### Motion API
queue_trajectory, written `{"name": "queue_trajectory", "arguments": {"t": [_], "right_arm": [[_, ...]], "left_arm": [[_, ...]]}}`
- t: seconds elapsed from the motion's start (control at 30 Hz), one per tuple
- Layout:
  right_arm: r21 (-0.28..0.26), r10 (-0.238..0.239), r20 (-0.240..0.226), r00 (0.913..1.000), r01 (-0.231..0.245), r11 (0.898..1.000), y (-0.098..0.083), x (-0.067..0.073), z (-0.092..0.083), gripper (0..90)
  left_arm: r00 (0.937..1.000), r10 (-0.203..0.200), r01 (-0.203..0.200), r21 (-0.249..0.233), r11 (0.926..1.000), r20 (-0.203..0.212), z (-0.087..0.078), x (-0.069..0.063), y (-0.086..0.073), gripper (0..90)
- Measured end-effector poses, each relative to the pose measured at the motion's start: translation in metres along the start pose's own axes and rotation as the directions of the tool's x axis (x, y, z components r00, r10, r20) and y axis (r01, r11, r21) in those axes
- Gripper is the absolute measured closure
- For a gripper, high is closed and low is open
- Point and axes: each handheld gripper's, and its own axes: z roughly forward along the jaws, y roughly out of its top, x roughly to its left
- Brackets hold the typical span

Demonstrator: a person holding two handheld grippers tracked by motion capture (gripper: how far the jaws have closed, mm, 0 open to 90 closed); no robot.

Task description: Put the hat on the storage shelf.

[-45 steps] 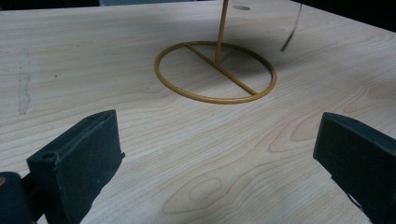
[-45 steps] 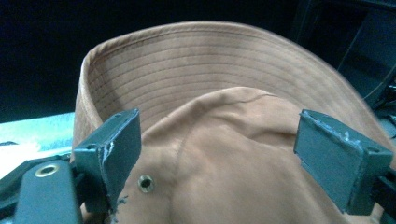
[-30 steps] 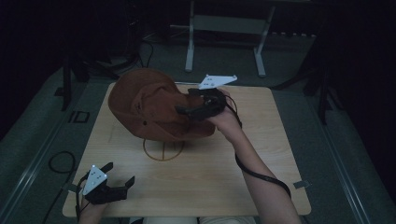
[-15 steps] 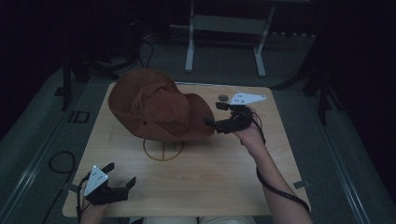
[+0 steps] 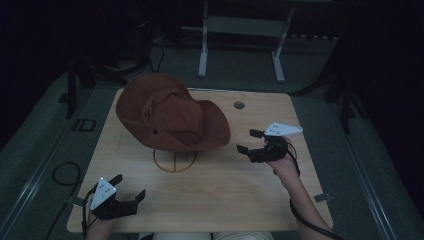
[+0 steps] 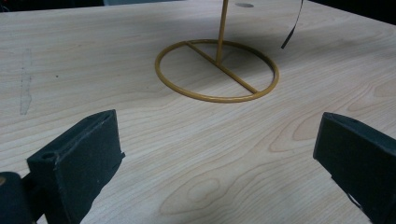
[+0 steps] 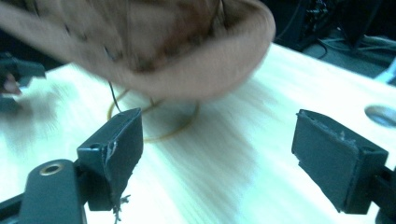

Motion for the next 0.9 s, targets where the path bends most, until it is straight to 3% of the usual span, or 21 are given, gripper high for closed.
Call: {"name": "queue_trajectory", "arguments": {"t": [0.33,0.67,0.9], "right_arm": [[0.045,0.022,0.023,0.9995,-0.024,0.999,-0.048,-0.003,-0.002,16.3],[0.060,0.054,0.006,0.9985,-0.055,0.997,-0.085,-0.002,-0.006,16.4],[0.081,0.064,0.088,0.9941,-0.071,0.994,-0.109,-0.009,-0.022,15.7]], "left_arm": [[1.0000,0.007,-0.007,0.013,0.9999,-0.002,0.001,-0.001,0.000,1.3],[1.0000,0.007,-0.007,0.010,0.9999,0.000,0.001,0.000,-0.001,1.3],[1.0000,0.008,-0.008,0.003,1.0000,0.000,0.000,0.000,-0.001,1.3]]}}
